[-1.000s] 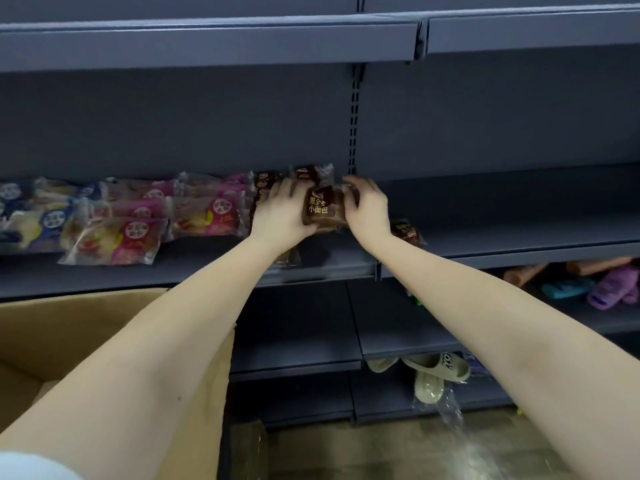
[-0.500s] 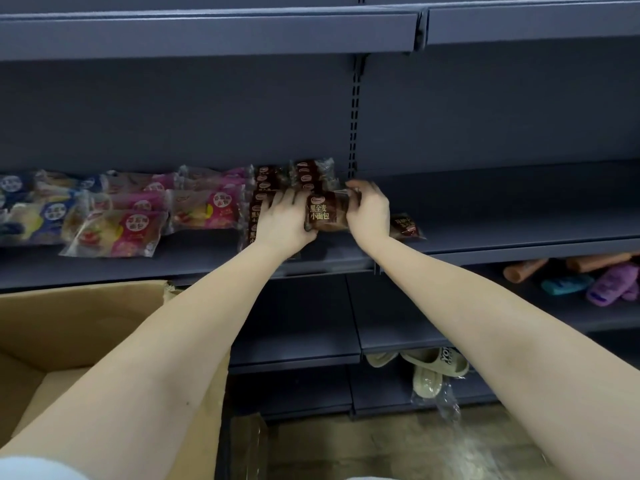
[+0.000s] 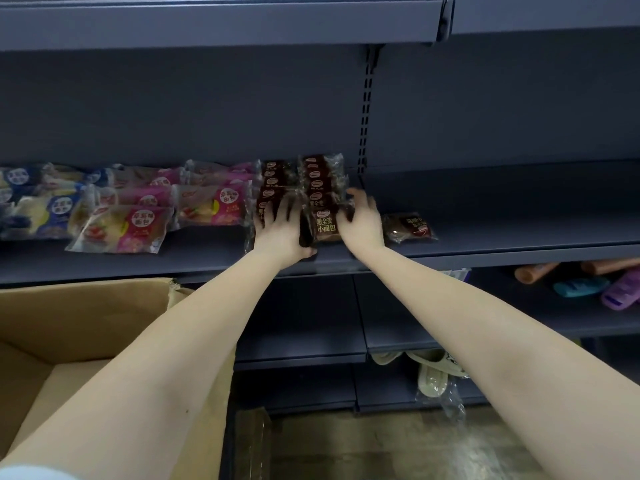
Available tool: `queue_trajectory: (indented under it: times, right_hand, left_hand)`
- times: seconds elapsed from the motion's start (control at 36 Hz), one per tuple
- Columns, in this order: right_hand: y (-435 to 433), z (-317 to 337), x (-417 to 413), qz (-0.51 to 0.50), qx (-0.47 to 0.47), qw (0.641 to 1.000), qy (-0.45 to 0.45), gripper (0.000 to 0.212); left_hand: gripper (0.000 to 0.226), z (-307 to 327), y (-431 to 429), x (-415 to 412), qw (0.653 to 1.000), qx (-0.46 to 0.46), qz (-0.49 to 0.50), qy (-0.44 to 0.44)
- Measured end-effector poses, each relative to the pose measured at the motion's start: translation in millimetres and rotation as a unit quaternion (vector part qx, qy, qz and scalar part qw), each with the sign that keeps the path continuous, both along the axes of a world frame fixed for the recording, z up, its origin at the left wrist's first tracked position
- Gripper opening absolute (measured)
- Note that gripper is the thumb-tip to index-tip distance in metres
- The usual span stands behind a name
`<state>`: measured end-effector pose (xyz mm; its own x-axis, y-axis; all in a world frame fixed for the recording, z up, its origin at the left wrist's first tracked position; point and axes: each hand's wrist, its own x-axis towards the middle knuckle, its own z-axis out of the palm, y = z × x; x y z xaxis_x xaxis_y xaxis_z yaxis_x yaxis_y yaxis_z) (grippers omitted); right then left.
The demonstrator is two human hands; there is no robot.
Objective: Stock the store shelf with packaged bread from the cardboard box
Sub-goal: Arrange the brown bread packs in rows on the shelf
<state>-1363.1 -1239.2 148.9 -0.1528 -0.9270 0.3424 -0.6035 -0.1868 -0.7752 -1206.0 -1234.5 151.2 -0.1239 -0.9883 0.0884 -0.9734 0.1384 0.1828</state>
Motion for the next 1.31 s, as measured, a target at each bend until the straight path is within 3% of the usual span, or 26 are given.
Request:
queue_trajectory:
  times: [0.11, 0.22, 0.56, 0.94, 1.31]
  right_hand:
    - [1.8, -12.8, 0.8, 0.063, 0.018, 0.995, 0.072, 0.063]
    - [3.4, -23.3, -2.4, 0.061, 0.015, 0.988, 0.138, 0.07]
    - [-7.7, -34.0, 6.6, 0.054, 0.035, 0.992, 0.106, 0.073]
    - [-8.0, -37.9, 9.3, 0.017, 0.04, 0.99, 0.131, 0.066]
    - [-7.9, -40.6, 12.6, -0.019, 0.033, 0.989, 0.142, 0.066]
  left_hand:
    - [0.104, -10.4, -2.2, -0.5, 0.999, 0.035, 0.031, 0.006]
    - [0.098, -19.7, -4.6, -0.1, 0.999, 0.031, 0.02, 0.0]
    - [0.106, -33.2, -2.2, 11.7, 0.996, -0.082, 0.002, 0.044]
    - [0.084, -42.6, -10.2, 13.2, 0.978, -0.179, 0.009, 0.103]
    - [0.076, -43.6, -22.5, 12.7, 0.977, -0.2, -0.006, 0.075]
